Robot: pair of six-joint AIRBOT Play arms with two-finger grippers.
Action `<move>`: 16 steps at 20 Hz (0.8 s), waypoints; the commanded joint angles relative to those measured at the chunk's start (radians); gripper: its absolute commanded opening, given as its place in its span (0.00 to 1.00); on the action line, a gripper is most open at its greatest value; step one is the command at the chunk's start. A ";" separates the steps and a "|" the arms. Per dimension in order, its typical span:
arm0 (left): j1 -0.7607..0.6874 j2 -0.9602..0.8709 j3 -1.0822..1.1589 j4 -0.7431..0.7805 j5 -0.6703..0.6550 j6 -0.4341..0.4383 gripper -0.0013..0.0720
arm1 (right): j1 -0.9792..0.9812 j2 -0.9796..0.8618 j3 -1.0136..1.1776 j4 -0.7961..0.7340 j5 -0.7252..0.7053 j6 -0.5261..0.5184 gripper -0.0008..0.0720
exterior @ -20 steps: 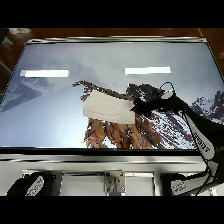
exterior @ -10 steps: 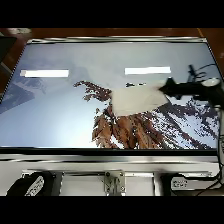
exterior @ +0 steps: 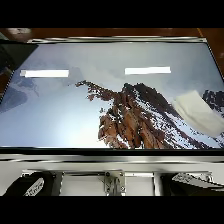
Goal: Fold the shirts.
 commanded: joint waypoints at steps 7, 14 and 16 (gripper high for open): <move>-0.266 -0.116 0.000 0.055 0.009 -0.004 0.08 | -0.233 0.127 -0.352 -0.174 0.058 0.017 0.10; -0.270 -0.119 0.000 0.074 0.009 -0.001 0.08 | -0.233 0.136 -0.362 -0.197 0.040 0.027 0.44; -0.270 -0.119 0.000 0.078 0.009 -0.001 0.08 | -0.233 0.136 -0.359 -0.188 0.085 -0.005 0.78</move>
